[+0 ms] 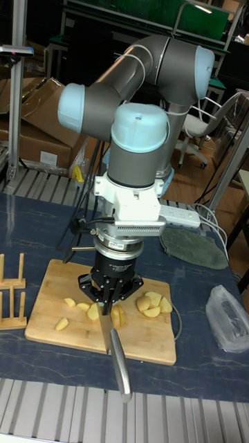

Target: Chop the potatoes

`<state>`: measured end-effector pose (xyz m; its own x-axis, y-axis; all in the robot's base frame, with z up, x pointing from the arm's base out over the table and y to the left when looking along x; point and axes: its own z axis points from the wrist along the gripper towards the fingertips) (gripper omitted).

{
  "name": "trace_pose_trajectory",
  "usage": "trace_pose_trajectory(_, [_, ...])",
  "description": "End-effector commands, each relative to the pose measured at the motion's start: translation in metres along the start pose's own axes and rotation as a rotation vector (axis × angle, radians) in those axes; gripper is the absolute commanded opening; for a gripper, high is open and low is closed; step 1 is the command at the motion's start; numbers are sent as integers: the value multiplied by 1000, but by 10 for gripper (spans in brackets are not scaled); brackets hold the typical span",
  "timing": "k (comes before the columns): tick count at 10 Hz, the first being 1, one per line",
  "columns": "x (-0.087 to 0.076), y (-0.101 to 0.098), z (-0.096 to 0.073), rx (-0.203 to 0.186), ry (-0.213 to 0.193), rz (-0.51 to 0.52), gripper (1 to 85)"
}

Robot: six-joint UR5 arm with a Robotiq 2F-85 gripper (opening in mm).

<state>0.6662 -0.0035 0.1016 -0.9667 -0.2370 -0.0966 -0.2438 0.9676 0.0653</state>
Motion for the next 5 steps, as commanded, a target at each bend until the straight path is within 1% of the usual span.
trace_pose_trajectory(1, [-5,-10,1,-8,-11,-28,10])
trace_pose_trajectory(3, [-8,-9,1,-11,-8,-33,10])
trace_pose_trajectory(4, [-11,-6,-2,-10,-2,-28,10])
trace_pose_trajectory(5, [-11,-7,-1,-7,-1,-28,10])
